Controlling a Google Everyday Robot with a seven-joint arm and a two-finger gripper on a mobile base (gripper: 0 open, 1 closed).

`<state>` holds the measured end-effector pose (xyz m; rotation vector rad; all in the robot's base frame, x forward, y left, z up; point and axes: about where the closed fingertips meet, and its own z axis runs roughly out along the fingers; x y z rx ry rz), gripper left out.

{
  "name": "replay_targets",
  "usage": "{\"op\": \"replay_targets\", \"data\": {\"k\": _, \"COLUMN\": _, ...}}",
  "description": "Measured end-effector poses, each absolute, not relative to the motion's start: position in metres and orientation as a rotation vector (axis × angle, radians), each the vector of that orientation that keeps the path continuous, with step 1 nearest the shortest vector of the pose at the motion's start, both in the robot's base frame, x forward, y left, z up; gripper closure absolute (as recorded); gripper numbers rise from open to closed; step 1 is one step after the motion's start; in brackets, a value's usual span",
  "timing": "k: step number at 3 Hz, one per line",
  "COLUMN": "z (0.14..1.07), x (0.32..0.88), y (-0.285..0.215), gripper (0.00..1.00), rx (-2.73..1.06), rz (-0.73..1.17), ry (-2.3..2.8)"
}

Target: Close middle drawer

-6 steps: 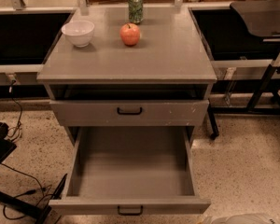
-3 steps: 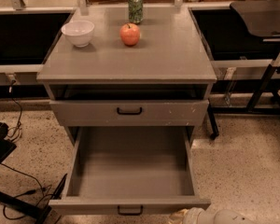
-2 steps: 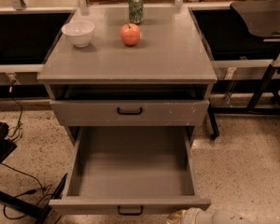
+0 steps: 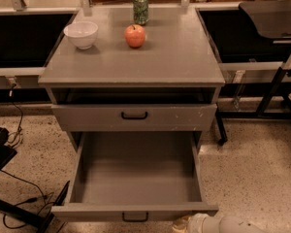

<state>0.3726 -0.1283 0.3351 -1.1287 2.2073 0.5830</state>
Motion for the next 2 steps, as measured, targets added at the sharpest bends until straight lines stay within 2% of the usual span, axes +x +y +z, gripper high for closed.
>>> {"op": "replay_targets", "data": {"k": 2, "z": 0.341, "x": 0.427, "y": -0.127, "gripper": 1.00, "rx": -1.156, "rz": 0.570, "ry": 2.149}}
